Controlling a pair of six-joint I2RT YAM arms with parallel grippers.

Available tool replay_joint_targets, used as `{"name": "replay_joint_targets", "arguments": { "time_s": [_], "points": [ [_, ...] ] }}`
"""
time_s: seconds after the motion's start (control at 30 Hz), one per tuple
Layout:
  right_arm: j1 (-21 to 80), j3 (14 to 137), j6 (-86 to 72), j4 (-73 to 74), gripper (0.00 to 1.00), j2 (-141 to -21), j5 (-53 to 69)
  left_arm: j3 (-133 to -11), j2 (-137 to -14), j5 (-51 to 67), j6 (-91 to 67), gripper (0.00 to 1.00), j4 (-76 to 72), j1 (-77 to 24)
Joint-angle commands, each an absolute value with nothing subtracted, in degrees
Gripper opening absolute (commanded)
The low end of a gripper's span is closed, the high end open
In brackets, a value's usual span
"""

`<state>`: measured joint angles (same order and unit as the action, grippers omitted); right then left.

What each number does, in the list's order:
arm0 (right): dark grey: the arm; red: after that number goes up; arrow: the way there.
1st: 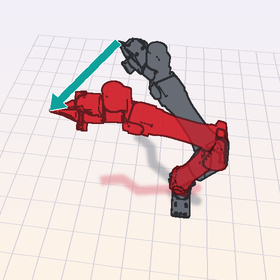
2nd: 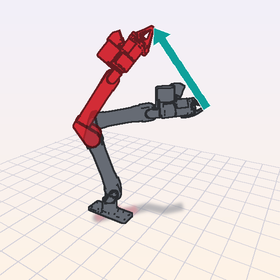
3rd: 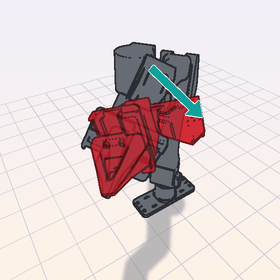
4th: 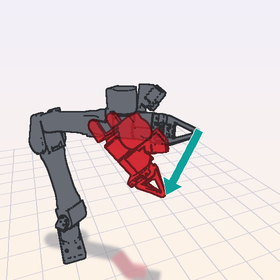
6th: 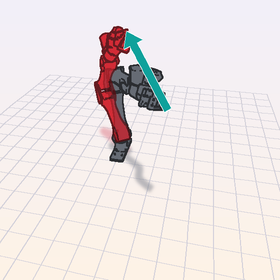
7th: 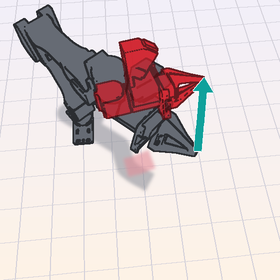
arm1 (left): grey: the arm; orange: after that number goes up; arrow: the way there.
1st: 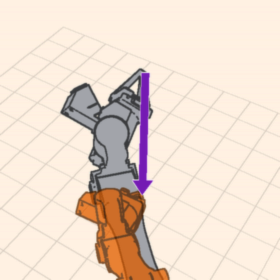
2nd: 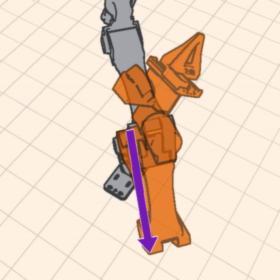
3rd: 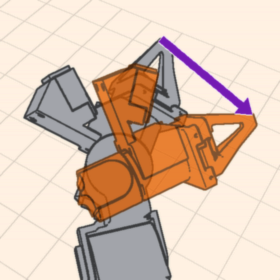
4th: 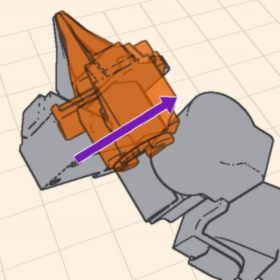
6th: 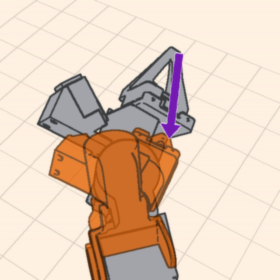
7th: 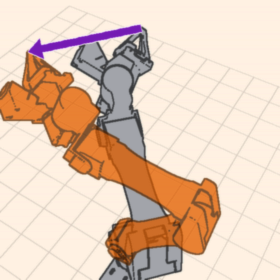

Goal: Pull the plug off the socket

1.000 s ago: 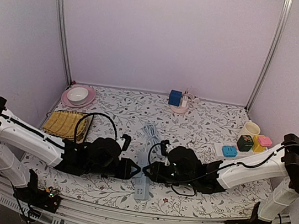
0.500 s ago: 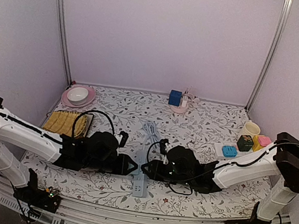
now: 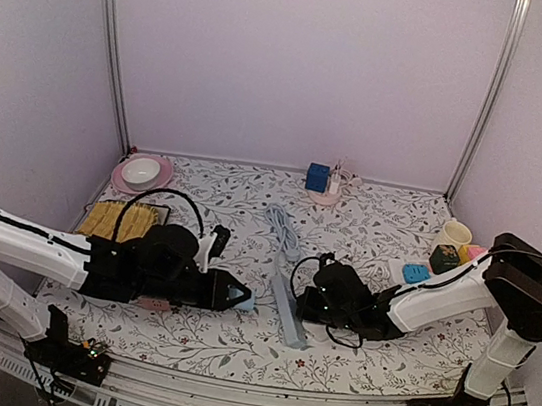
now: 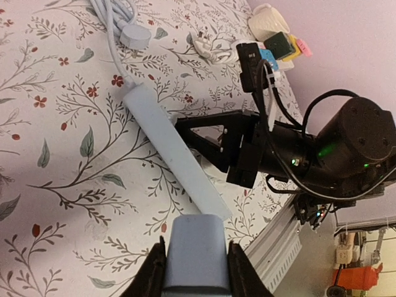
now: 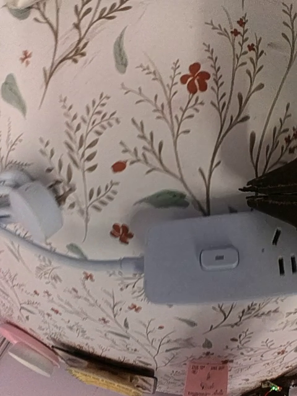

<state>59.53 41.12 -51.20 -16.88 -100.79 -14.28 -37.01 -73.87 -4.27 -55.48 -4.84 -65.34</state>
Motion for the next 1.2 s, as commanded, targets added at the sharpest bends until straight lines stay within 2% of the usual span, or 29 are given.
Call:
{"name": "replay_joint_targets", "arguments": {
  "time_s": [0.0,0.1,0.23,0.33,0.5,0.8,1.0,1.17],
  "points": [
    [59.24,38.15,-50.19,-8.92,0.04,-103.28,-15.44,-36.65,-76.8,-3.47,-54.4,0.19,-5.54,-64.86],
    [59.22,37.0,-50.12,-10.73,0.05,-102.03,-15.88,-36.9,-79.68,-3.46,-54.44,0.19,-6.09,-64.84],
    [59.18,34.09,-49.38,-14.31,0.16,-99.78,-16.32,-37.0,-83.02,-2.95,-54.57,0.21,-7.68,-64.82],
    [59.22,33.37,-48.92,-15.32,0.25,-99.45,-16.29,-37.64,-84.74,-3.48,-54.6,0.27,-7.79,-64.86],
    [59.19,33.56,-48.14,-15.71,0.37,-99.92,-15.75,-38.82,-87.39,-3.68,-54.67,0.41,-8.45,-64.81],
    [59.23,32.58,-48.09,-16.69,0.55,-99.16,-15.88,-38.58,-87.69,-5.08,-55.21,0.5,-7.68,-64.85],
    [59.19,33.02,-47.79,-12.77,0.76,-94.26,-17.52,-38.56,-84.41,-6.57,-54.52,0.55,-5.69,-65.02],
    [58.11,35.4,-44.8,-1.17,0.95,-84.3,-24.93,-38.89,-82.35,-7.22,-53.94,0.58,-4.57,-65.23]
  ]
}}
